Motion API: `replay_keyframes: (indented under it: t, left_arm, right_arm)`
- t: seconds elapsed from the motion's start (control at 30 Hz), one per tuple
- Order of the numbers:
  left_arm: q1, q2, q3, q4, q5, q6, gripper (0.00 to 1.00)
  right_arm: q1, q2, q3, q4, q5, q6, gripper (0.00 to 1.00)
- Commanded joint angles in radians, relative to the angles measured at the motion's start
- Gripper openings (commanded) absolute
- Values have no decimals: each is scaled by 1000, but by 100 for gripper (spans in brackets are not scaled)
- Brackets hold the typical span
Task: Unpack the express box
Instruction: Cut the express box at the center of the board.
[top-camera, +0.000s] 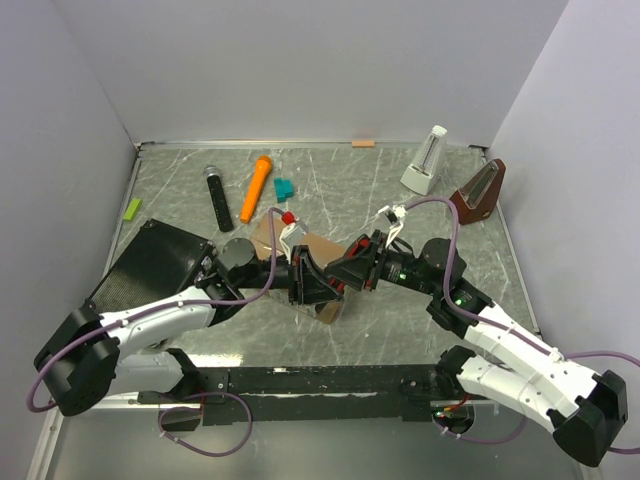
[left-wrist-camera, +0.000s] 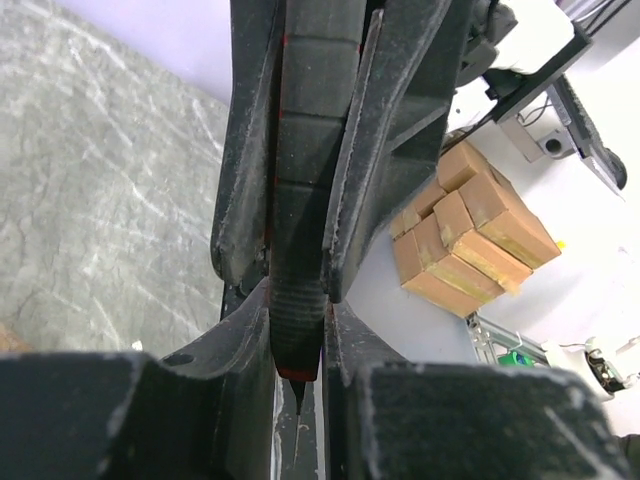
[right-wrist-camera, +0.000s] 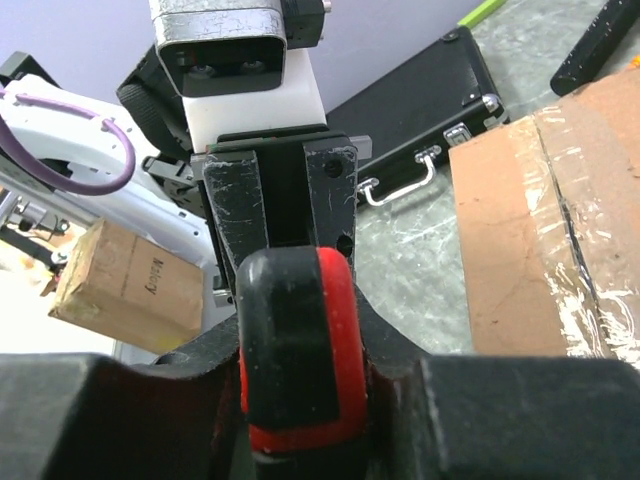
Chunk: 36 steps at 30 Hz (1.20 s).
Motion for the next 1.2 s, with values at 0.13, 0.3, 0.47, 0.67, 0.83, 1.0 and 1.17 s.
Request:
replay_keyframes:
  t: [0.13,0.3,0.47,0.67,0.83,1.0,1.17]
  left_arm:
    - [3,-106,115,-429,-209,242,74]
    - [11,-284,61,-557,-636,360,97]
    - [6,-267,80,-685,-843,523,97]
    - [-57,-308,0,-669,-934,677,96]
    - [-116,-347,-37,-687,-957,832,97]
    - [-237,-396,-117,-609,-1024,934,97]
    - [-330,-328,-146,-540,-1130,1006,97]
  right_arm:
    - [-1,-88,1,-152,311,-24,0]
    - [-3,-179,-113,-226,652,107,0]
    - [3,-248,-225,-201,850,299,0]
    - [8,-258,-253,-254,987,397,0]
    - [8,-196,-220,-341,1045,443,0]
    - [5,-185,-265,-284,1096,520,0]
    - [2,-150,-250,-268,1067,525,0]
